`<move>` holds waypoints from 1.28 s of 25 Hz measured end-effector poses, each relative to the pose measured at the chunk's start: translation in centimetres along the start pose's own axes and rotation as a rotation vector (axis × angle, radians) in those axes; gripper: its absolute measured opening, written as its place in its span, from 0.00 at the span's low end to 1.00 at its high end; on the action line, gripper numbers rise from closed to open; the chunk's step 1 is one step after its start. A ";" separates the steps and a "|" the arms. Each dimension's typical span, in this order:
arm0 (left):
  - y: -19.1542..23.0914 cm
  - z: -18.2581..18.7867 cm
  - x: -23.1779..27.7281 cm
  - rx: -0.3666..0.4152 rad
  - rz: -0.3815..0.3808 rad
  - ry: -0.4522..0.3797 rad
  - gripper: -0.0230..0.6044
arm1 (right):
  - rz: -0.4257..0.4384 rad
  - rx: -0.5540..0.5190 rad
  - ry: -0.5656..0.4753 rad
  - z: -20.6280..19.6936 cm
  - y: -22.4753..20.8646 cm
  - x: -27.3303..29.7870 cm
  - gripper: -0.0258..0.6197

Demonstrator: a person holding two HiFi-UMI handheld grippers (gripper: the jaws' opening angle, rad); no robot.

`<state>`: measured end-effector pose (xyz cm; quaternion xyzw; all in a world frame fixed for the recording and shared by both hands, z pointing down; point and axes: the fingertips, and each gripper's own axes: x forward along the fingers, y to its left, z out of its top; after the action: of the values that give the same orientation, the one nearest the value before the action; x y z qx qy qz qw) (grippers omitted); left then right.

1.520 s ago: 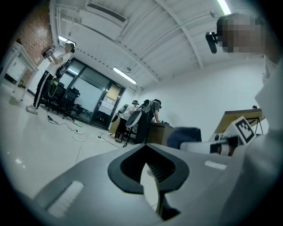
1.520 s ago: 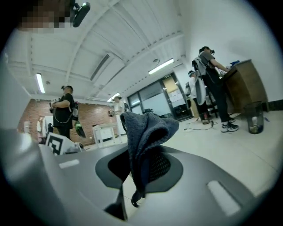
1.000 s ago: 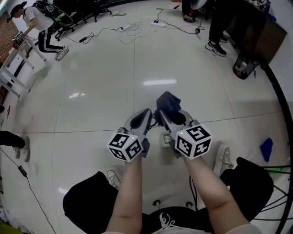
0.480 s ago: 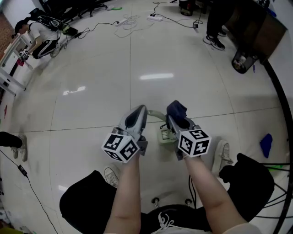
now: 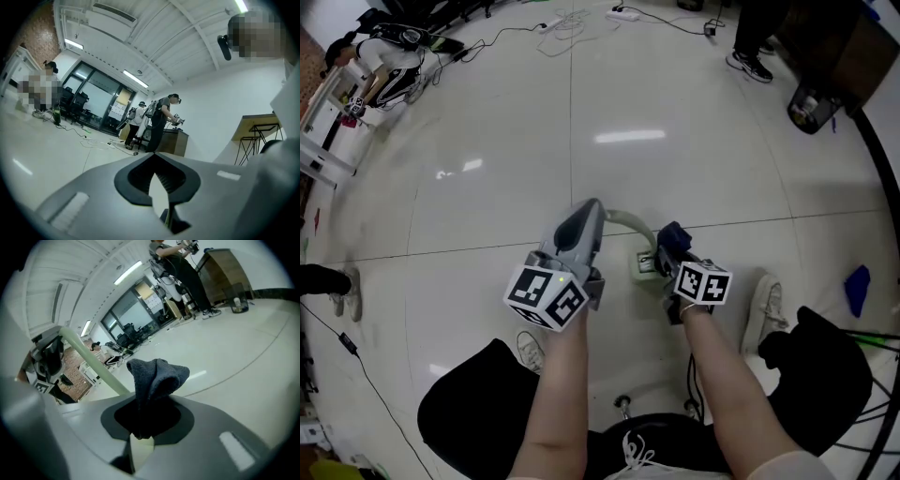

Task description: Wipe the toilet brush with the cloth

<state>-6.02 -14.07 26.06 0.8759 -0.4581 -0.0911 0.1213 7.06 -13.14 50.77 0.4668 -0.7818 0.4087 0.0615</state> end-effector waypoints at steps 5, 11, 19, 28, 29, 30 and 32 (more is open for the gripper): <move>0.1 -0.3 0.2 0.007 0.006 0.014 0.05 | -0.007 0.146 0.117 -4.8 -2.4 0.5 0.14; -0.3 -0.7 0.9 0.101 0.025 0.083 0.05 | 0.005 0.063 -0.022 -0.7 0.2 -3.0 0.14; -1.1 -0.6 1.8 0.059 -0.014 0.116 0.05 | 0.408 -0.462 0.037 4.5 16.6 -7.8 0.14; -1.6 -0.4 1.4 0.075 -0.020 0.103 0.05 | 0.308 -0.585 0.078 5.5 21.1 -4.0 0.14; -1.5 -0.5 1.4 0.073 -0.021 0.104 0.05 | 0.310 -0.529 0.064 5.6 20.8 -3.9 0.14; -1.4 -0.5 1.3 0.070 -0.022 0.105 0.05 | 0.311 -0.469 0.048 5.6 20.4 -3.9 0.14; -1.3 -0.5 1.2 0.066 -0.024 0.101 0.05 | 0.308 -0.343 0.008 5.7 19.2 -3.8 0.14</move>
<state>-4.17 -14.26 26.06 0.8883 -0.4436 -0.0331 0.1144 -4.22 -10.08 34.03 0.3230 -0.9016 0.2765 0.0799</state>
